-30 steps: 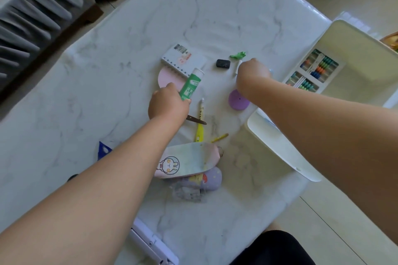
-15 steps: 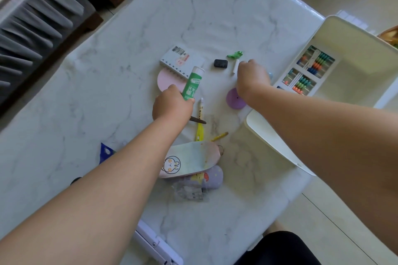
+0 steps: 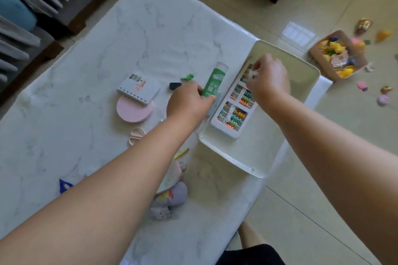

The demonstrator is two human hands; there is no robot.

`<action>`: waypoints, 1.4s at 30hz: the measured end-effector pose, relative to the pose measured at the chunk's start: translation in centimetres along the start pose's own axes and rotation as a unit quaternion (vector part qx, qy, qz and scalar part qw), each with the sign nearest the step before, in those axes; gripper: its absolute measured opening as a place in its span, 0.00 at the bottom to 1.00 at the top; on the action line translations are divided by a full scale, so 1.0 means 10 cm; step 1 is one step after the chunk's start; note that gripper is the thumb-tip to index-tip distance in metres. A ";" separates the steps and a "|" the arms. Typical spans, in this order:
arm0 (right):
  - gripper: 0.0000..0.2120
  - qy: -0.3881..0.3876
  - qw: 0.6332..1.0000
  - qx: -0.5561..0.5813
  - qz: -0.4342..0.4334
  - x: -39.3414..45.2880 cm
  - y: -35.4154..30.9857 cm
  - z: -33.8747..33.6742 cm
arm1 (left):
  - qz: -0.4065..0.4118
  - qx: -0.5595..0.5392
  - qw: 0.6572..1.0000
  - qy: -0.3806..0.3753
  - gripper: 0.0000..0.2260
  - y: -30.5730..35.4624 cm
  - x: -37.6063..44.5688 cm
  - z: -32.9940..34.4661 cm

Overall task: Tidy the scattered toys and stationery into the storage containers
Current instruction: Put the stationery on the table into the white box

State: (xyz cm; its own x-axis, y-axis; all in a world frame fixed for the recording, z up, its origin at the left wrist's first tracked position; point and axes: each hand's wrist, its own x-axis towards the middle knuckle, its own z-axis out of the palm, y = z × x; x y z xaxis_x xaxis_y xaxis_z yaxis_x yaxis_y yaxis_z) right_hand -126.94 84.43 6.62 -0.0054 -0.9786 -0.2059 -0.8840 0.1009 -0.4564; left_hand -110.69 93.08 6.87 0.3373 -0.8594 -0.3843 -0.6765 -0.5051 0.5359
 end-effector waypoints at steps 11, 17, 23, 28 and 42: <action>0.13 -0.075 0.990 -0.083 0.080 0.25 0.95 -0.03 | 0.029 0.093 0.992 -0.077 0.13 0.88 0.44 0.96; 0.14 -0.067 0.997 -0.034 0.015 0.28 0.83 -0.01 | 0.018 0.039 0.998 -0.039 0.08 0.81 0.40 0.99; 0.13 -0.082 0.991 0.032 -0.101 0.25 0.31 0.09 | 0.032 -0.004 0.997 0.075 0.09 0.42 0.35 0.53; 0.14 -0.138 0.970 0.043 -0.197 0.27 -0.15 0.35 | -0.085 0.059 0.990 0.097 0.14 -0.16 0.60 0.19; 0.27 -0.241 0.935 -0.126 -0.226 0.69 -0.73 1.35 | -0.071 0.093 0.993 0.033 0.13 -0.84 1.09 0.31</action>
State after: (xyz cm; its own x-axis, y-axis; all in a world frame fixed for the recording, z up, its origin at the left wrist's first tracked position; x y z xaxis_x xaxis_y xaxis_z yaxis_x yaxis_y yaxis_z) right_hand -114.20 79.35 -3.12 0.5532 -0.7099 -0.4360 -0.8276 -0.4085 -0.3849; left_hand -103.37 88.24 -4.13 0.4757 -0.7876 -0.3917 -0.7268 -0.6028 0.3292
